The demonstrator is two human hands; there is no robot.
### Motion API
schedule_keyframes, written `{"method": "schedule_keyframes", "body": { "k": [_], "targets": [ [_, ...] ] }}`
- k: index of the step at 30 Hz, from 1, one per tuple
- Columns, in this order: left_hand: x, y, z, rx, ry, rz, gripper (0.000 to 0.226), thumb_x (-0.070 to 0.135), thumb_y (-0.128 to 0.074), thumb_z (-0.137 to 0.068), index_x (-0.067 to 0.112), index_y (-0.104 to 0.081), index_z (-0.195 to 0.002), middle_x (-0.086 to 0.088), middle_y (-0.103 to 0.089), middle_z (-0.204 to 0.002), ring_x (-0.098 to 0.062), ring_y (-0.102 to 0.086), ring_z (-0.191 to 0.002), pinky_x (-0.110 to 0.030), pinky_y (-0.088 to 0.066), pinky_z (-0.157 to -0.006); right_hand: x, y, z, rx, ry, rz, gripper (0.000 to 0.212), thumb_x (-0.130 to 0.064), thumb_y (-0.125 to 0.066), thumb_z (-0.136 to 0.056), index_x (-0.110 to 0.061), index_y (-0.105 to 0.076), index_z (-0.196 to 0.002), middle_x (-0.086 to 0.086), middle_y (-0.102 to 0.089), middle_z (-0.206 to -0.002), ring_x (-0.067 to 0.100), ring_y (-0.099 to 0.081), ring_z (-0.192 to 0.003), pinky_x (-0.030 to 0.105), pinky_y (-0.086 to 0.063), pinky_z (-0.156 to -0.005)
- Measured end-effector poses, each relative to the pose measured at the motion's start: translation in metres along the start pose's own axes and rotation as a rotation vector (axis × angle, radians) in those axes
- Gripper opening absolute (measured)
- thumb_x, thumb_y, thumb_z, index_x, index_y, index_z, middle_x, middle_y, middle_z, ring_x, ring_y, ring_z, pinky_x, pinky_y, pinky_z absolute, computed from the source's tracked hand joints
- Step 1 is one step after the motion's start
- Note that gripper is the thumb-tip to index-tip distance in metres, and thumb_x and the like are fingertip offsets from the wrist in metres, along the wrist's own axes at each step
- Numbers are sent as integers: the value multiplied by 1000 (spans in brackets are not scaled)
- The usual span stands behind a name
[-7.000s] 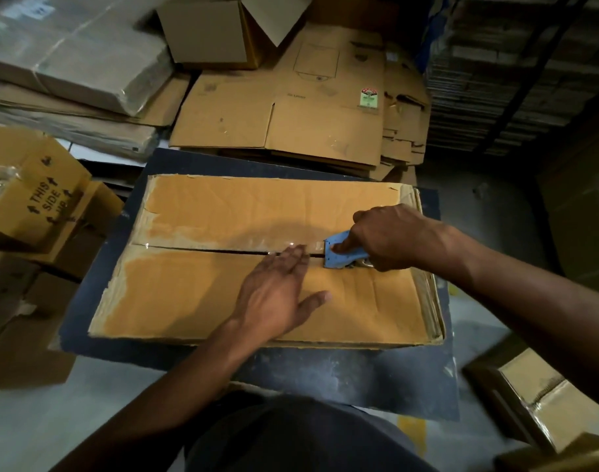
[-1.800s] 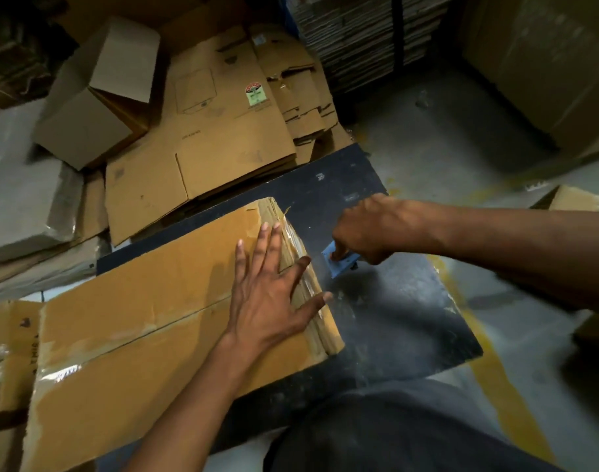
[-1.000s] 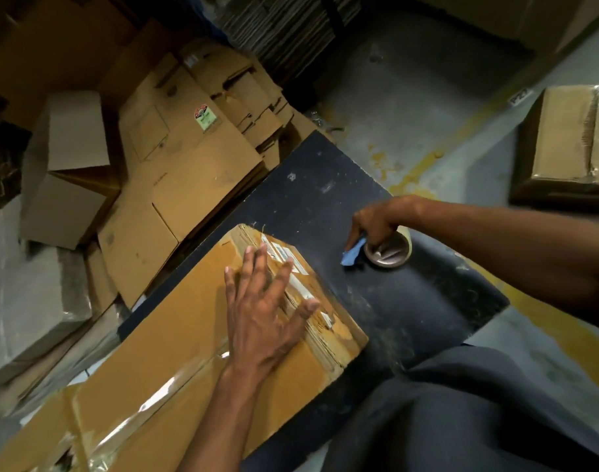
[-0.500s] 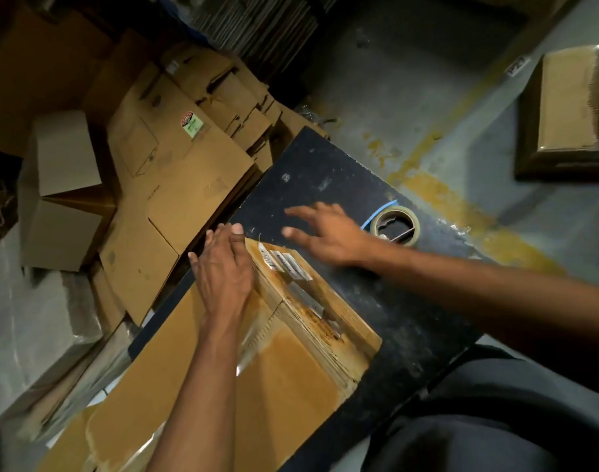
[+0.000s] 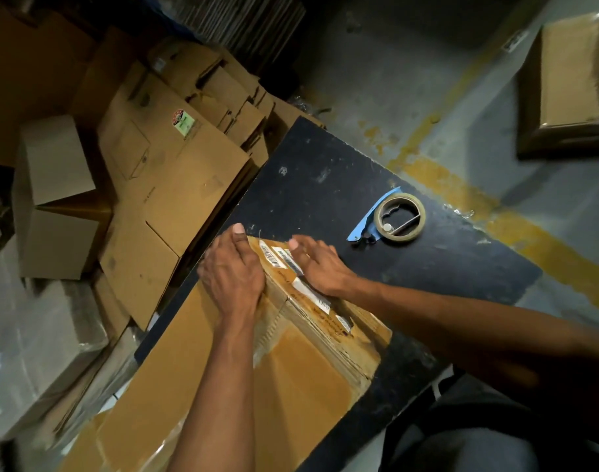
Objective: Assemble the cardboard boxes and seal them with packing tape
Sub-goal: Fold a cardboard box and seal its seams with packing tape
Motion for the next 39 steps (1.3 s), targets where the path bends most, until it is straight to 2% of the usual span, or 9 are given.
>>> {"method": "schedule_keyframes", "body": {
  "k": [4,9,14,17,21,26,33,36,39],
  "targets": [
    [1,0,1,18,-8,-6,61,50,-22,-111,10,-68,-115,-15,-70,-114,-35,-61,-115,-59,-42,-105,-37,-11,13,-22,137,-94,83,-83,-1,-91,-40,-16,-161,0,-26,-167,21,-15,-154,46,-4,-123],
    [-1,-1,-2,-2,-7,13,65,54,-20,-109,11,-68,-113,-13,-71,-113,-34,-62,-114,-60,-42,-104,-16,-9,7,22,166,63,69,-77,-20,-98,-42,-30,-156,3,-44,-148,23,-35,-138,57,-30,-115],
    [-5,26,36,20,-97,131,55,51,-26,-111,21,-48,-153,-2,-44,-161,-17,-31,-153,-56,-21,-126,-36,14,29,83,219,-22,68,-70,-38,-100,-33,-33,-157,5,-53,-142,18,-42,-132,49,-37,-112],
    [-18,46,105,110,-191,195,53,47,-39,-108,15,-59,-145,-2,-56,-151,-15,-49,-142,-55,-44,-112,-57,19,54,-48,260,18,90,-74,-62,-86,-43,-18,-160,3,-41,-155,21,-35,-140,43,-36,-108],
    [-35,45,187,-123,-89,22,71,68,-28,-103,25,-33,-160,8,-29,-164,-6,-21,-153,-41,-24,-123,-66,20,63,-155,212,312,122,-62,-83,-75,-42,-1,-162,8,-30,-162,31,-28,-146,52,-35,-112],
    [-48,38,206,-367,-109,-156,92,87,5,-90,31,5,-162,13,15,-168,4,23,-152,-25,15,-125,-76,19,62,-165,171,452,118,-58,-84,-75,-39,-6,-162,9,-35,-158,34,-30,-145,52,-35,-114],
    [-66,49,209,-368,-23,-155,89,82,-2,-96,27,-1,-165,8,12,-170,-9,10,-159,-43,0,-130,-86,4,71,-45,149,653,123,-72,-77,-73,-42,4,-160,7,-22,-164,37,-22,-147,58,-33,-114],
    [-82,66,213,-361,-61,-76,92,86,4,-90,31,7,-165,14,23,-168,0,23,-154,-43,12,-128,-94,3,87,40,226,715,117,-73,-72,-76,-42,5,-159,5,-12,-167,37,-13,-150,61,-29,-116],
    [-117,94,215,-211,21,94,83,83,-7,-95,37,-11,-164,21,7,-169,14,14,-149,-33,10,-128,-114,-19,108,102,333,759,106,-69,-69,-82,-44,-2,-160,-1,-6,-169,32,-7,-152,61,-24,-118]
  ]
}}
Point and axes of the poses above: each hand's wrist, its own z-axis away from the middle knuckle, its own y-axis out of the back of the hand, x = y × z, the point moved 1 cm from there along -z, towards the middle knuckle
